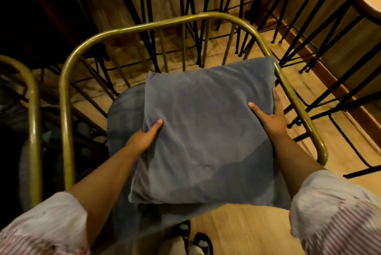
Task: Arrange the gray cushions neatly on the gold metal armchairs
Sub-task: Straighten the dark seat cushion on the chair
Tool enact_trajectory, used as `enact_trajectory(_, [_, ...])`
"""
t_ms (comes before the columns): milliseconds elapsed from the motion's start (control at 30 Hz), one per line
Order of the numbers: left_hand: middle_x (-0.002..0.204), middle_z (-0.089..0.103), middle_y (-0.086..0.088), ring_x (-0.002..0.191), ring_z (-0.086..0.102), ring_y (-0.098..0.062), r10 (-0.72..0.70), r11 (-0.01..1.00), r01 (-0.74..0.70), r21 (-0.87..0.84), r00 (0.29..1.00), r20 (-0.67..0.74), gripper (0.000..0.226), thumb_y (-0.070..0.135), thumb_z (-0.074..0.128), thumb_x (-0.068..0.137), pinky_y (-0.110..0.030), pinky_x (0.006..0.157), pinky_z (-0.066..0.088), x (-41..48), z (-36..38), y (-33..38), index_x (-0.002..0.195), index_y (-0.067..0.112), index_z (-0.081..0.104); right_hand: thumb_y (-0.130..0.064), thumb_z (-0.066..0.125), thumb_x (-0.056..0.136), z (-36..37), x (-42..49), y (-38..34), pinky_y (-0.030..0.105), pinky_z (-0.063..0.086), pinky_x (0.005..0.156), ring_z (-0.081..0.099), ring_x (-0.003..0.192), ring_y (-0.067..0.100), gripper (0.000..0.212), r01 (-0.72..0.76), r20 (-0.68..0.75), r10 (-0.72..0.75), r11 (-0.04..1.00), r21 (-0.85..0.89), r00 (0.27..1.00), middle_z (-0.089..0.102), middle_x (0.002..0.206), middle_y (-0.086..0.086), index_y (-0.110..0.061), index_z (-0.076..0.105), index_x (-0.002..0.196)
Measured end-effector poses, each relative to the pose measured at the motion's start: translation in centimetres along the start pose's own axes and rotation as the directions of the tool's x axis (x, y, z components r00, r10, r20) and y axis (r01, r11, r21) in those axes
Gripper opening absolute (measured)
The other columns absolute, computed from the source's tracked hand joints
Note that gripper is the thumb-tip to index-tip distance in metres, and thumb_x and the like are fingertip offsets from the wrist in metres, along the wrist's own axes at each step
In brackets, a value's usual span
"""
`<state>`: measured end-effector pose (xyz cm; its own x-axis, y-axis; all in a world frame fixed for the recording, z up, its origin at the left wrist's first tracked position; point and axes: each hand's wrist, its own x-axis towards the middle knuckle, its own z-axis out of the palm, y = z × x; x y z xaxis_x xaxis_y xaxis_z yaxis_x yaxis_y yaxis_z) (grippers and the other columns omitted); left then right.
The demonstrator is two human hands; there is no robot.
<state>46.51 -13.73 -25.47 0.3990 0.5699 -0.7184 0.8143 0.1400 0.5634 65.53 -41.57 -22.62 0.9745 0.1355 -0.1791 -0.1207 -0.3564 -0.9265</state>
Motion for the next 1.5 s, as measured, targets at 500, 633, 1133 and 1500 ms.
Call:
enact_trajectory(500, [0.154,0.031,-0.009,0.135,0.040,-0.032,-0.046,0.975,0.038,-0.217,0.998,-0.033,0.103,0.058,0.065,0.074,-0.041,0.111,0.036,2.3,-0.6,-8.7,0.152,0.024,0.006,-0.040,0.064,0.085,4.9,2.3,5.8,0.027,0.030,0.103,0.027,0.143,0.020,0.088,-0.173,0.346,0.240,0.961,-0.215,0.907,0.021,0.158,-0.006,-0.031,0.008,0.152])
enact_trajectory(633, [0.159,0.019,0.000,0.141,0.032,-0.027,0.184,0.955,-0.185,-0.230,0.983,-0.028,0.095,0.040,0.063,0.084,-0.042,0.113,0.032,3.1,0.0,-8.2,0.148,0.041,-0.007,-0.046,0.061,0.086,4.6,2.2,6.8,0.030,0.029,0.106,0.025,0.144,0.023,0.087,-0.243,0.298,0.299,0.947,-0.212,0.907,0.020,0.159,-0.006,-0.034,0.005,0.152])
enact_trajectory(1133, [0.156,0.026,0.001,0.140,0.035,-0.027,0.211,0.965,-0.197,-0.175,0.975,0.062,0.119,0.063,0.075,0.057,-0.050,0.113,0.033,-2.0,2.0,-8.0,0.144,0.052,-0.005,-0.069,0.065,0.067,0.1,0.3,5.9,0.042,0.031,0.113,0.034,0.140,0.026,0.094,-0.210,0.345,0.309,0.932,-0.297,0.886,0.030,0.156,-0.008,-0.050,0.017,0.146])
enact_trajectory(1500, [0.152,0.033,-0.005,0.137,0.039,-0.030,0.211,0.953,-0.230,-0.195,0.971,-0.117,0.116,0.074,0.070,0.044,-0.054,0.111,0.034,-1.2,3.1,-8.4,0.143,0.056,0.011,-0.072,0.070,0.062,1.2,0.0,6.3,0.047,0.039,0.110,0.046,0.132,0.020,0.088,-0.172,0.263,0.218,0.967,-0.187,0.940,0.045,0.146,-0.014,-0.050,0.035,0.139])
